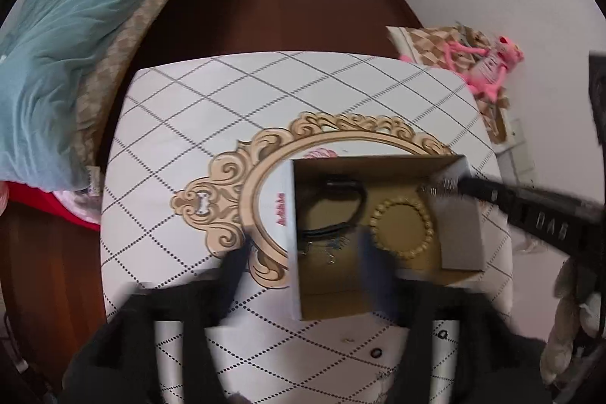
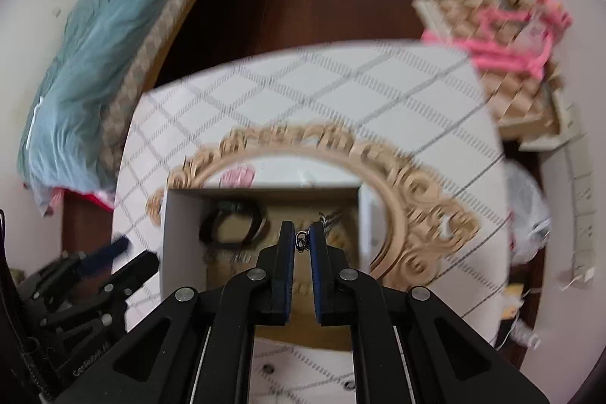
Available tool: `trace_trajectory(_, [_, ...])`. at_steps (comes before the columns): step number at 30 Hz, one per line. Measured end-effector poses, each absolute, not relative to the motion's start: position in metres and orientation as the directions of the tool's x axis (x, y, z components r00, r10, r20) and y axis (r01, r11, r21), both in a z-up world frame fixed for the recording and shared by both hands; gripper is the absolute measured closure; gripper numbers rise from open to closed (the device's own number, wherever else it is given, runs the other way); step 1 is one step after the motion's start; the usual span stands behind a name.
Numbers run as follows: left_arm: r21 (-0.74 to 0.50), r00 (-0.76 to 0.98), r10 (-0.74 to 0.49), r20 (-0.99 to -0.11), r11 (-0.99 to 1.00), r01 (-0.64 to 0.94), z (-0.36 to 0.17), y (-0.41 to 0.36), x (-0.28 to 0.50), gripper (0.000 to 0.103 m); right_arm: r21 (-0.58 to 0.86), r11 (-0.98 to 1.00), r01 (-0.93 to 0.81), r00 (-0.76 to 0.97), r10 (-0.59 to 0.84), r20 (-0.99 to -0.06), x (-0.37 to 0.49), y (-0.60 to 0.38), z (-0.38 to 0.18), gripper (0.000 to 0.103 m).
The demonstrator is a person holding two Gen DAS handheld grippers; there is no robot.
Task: Organize jewelry
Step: 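Open both grippers to drop the silver chains into the box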
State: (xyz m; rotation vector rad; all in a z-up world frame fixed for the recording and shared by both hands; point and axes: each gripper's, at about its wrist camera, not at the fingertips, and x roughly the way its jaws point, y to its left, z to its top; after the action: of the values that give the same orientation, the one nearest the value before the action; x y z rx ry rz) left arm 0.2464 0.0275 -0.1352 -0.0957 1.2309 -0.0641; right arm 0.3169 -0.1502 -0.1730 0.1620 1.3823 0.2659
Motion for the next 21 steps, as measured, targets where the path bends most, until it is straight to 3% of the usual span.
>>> trace_trajectory(1, [-0.111,0.348,-0.099,-0.932,0.994,-0.015,-0.134,0.030,0.245,0.029,0.277,0.957,-0.090,0.144,0.287,-0.947,0.316,-0.150,-0.176,0.092])
trace_trajectory(3, [-0.096,0.359,-0.079,-0.930,0.995,-0.031,-0.132,0.034,0.246,0.029,0.285,0.955,-0.078,0.145,0.293,-0.945,0.312,-0.153,-0.176,0.070])
trace_trajectory(4, [-0.083,0.363,-0.064,-0.930,0.996,-0.039,-0.132,0.036,0.246,0.029,0.280,0.957,-0.070,0.156,0.288,-0.945,0.309,-0.156,-0.174,0.053])
trace_trajectory(5, [-0.079,0.366,-0.059,-0.929,0.996,-0.042,-0.131,0.037,0.246,0.029,0.274,0.959,-0.071,0.168,0.282,-0.945,0.305,-0.156,-0.171,0.048])
trace_trajectory(7, [-0.060,0.383,-0.037,-0.923,0.997,-0.047,-0.129,0.039,0.244,0.028,0.257,0.964,-0.073,0.186,0.267,-0.946,0.299,-0.157,-0.167,0.048])
trace_trajectory(9, [-0.030,0.396,-0.006,-0.918,0.998,-0.056,-0.126,0.039,0.241,0.014,0.214,0.974,-0.077,0.214,0.226,-0.950,0.291,-0.157,-0.162,0.043])
trace_trajectory(10, [-0.016,0.401,0.009,-0.916,0.998,-0.058,-0.125,0.039,0.239,0.004,0.186,0.979,-0.078,0.227,0.199,-0.953,0.286,-0.157,-0.160,0.035])
trace_trajectory(14, [0.073,0.412,0.094,-0.906,0.995,-0.068,-0.126,0.036,0.232,0.003,0.083,0.993,-0.079,0.260,0.101,-0.960,0.269,-0.155,-0.162,0.009])
trace_trajectory(21, [0.088,0.394,0.106,-0.913,0.994,-0.063,-0.133,0.032,0.216,0.002,-0.004,0.997,-0.076,0.268,0.016,-0.963,0.245,-0.152,-0.176,0.005])
